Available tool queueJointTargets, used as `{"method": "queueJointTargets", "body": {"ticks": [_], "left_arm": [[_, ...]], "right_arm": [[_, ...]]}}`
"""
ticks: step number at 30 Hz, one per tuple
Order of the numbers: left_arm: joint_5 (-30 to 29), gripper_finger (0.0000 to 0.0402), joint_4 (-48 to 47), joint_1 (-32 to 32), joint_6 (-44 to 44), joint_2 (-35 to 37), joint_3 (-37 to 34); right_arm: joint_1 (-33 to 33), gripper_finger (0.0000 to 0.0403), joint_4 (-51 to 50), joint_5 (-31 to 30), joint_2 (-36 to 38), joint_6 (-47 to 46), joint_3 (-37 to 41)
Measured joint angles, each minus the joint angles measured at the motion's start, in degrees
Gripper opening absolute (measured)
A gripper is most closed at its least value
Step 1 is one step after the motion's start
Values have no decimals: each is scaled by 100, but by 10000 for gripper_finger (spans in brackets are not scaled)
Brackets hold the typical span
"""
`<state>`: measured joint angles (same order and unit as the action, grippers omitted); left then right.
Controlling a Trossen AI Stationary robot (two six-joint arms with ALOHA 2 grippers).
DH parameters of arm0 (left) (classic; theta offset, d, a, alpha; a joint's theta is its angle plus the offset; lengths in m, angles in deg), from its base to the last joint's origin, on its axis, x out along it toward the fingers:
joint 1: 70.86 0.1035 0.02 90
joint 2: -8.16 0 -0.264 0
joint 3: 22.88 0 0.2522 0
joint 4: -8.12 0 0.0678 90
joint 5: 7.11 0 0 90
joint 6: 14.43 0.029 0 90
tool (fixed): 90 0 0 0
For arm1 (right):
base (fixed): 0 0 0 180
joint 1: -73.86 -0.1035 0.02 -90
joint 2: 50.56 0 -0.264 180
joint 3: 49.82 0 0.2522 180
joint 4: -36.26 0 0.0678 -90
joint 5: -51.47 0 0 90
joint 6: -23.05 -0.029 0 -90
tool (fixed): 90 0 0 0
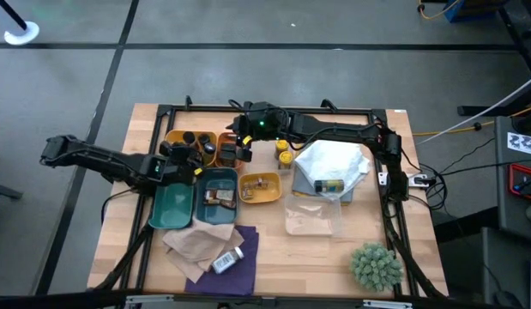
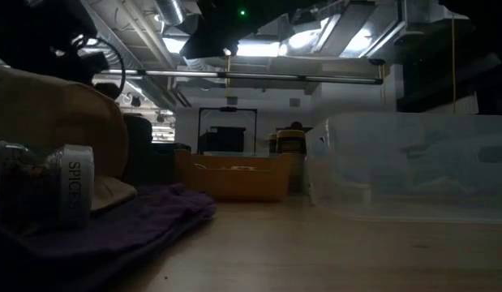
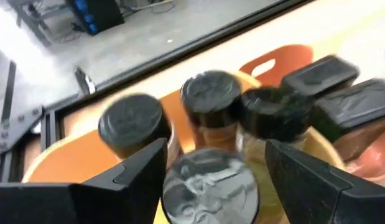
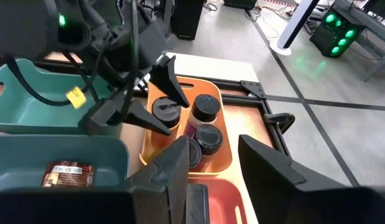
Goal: Sort spices by type
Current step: Put the orange spice bottle into the top yellow bin, then put the white spice bottle into the green bin
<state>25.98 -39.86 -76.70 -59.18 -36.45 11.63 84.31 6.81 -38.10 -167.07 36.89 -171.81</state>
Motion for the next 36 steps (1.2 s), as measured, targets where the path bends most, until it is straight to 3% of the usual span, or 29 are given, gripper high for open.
{"method": "queueJointTargets", "body": {"ticks": [11,15,22,24,30,36], "left_arm": [[126,255,35,-15,1241,72,972],[1043,255,70,-17,1327,74,1299],[4039,255,266,-142,942,68,1482],[4659,255,435,-341,792,18,1482],[4972,255,1361,-1363,590,-350,1482],[4971,255,2980,-2429,837,-1188,1482]], "right_arm": [[-304,140,-382,-26,0,-2,0],[-548,140,-719,-42,0,-3,0],[-1216,140,-1530,-43,0,-372,0],[-1442,140,-1742,-44,0,-574,0],[-2150,140,-1898,-94,0,-1204,0],[-2839,140,-1899,-754,0,-1966,0]]}}
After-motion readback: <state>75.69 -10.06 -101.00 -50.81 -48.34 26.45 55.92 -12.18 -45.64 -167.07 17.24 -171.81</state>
